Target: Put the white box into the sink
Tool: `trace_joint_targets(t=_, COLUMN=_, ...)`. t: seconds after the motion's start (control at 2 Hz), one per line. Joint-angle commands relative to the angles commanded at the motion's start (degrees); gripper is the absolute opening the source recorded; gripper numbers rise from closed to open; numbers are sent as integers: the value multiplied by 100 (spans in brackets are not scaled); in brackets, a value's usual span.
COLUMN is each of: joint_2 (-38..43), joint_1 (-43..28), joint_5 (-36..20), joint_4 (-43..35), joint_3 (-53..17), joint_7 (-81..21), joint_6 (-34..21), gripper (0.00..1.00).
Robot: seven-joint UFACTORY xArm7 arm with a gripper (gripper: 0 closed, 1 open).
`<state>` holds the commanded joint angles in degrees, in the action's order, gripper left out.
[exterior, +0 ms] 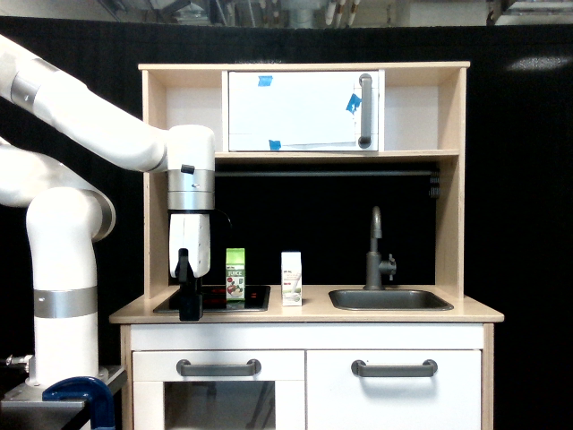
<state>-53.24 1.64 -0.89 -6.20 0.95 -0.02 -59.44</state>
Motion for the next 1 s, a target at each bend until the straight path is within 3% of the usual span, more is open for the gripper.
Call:
trace_joint_targets(t=0.5, joint_2=346, joint_1=-9, joint_5=72, joint_4=-59, joint_3=-9, joint_7=-107, joint_6=188, gripper=100)
trace_joint_targets(t=1.0, joint_2=1035, joint_1=-526, joint_5=292, joint_4=-592, joint_3=-427, joint_7=-1713, joint_6=635, gripper=100)
